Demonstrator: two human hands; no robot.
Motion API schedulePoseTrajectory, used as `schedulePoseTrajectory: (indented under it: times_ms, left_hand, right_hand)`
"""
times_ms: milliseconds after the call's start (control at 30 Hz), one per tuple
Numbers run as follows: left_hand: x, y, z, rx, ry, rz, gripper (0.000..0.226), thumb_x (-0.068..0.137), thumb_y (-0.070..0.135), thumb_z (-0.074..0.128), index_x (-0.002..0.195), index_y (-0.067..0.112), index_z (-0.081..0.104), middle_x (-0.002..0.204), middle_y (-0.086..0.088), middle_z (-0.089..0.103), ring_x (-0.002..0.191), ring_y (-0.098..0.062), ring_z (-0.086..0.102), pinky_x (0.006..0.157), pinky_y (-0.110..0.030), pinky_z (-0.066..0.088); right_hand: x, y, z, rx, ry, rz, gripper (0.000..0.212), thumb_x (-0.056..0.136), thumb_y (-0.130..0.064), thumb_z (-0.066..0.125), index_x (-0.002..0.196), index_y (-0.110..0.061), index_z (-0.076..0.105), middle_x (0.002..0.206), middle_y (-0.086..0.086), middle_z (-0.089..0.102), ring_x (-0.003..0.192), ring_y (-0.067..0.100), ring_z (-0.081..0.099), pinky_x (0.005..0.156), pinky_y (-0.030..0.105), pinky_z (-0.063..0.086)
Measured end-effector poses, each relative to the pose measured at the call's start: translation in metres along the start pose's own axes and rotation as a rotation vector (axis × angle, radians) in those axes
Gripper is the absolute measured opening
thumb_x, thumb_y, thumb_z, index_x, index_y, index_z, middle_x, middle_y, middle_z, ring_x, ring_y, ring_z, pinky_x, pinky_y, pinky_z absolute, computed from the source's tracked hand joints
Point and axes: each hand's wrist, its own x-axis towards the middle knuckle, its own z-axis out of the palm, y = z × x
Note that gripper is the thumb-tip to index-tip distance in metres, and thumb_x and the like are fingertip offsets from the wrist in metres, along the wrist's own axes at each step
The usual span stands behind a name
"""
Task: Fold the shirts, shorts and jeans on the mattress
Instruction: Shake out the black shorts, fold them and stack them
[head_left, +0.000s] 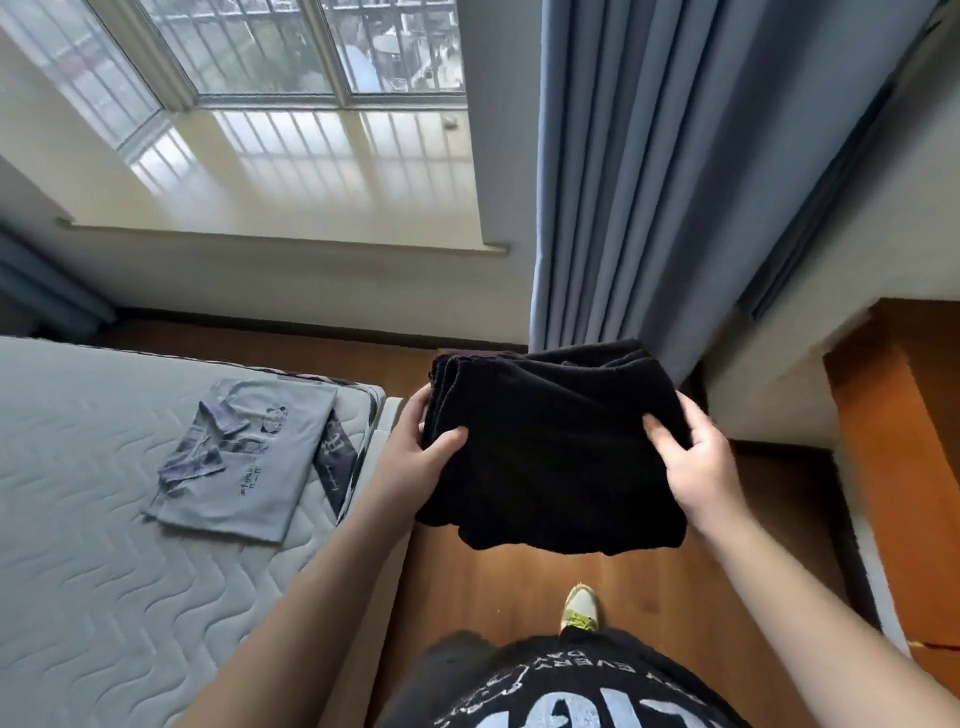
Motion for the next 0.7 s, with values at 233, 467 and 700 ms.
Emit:
schedulePoseTrajectory:
  times_ms: [233, 467, 700]
  left_hand:
    - [0.065, 0.015, -0.032, -0.081, 0.147, -0.058, 0.059, 0.08, 0.032, 0.067, 0.135, 0.04, 0.048, 0.122, 0.006, 0.066, 0.11, -0.014, 0.066, 0.094, -0.042, 0.055]
    - [0.141, 0.011, -0.105, -0.136, 0.314, -0.083, 0.053, 0.078, 0.031, 0.066, 0.126, 0.049, 0.052, 0.126, 0.007, 0.063, 0.114, -0.015, 0.063, 0.1, -0.045, 0.051]
    - [0.213, 0.019, -0.171, -0.136, 0.345, -0.049, 0.06, 0.081, 0.025, 0.066, 0.136, 0.038, 0.047, 0.126, 0.005, 0.065, 0.113, -0.012, 0.064, 0.104, -0.043, 0.048]
  right_hand:
    - [0.098, -0.028, 0.064, 0.022, -0.181, -0.035, 0.028, 0.093, -0.037, 0.065, 0.117, -0.05, 0.062, 0.113, -0.03, 0.066, 0.104, -0.012, 0.06, 0.087, 0.015, 0.044]
    - [0.189, -0.068, 0.173, -0.003, -0.333, -0.125, 0.032, 0.094, -0.031, 0.065, 0.125, -0.039, 0.063, 0.118, -0.023, 0.067, 0.112, -0.002, 0.061, 0.099, 0.024, 0.044]
    - [0.25, -0.113, 0.258, -0.018, -0.416, -0.138, 0.028, 0.093, -0.038, 0.063, 0.118, -0.051, 0.062, 0.118, -0.028, 0.065, 0.11, -0.009, 0.059, 0.093, 0.02, 0.043]
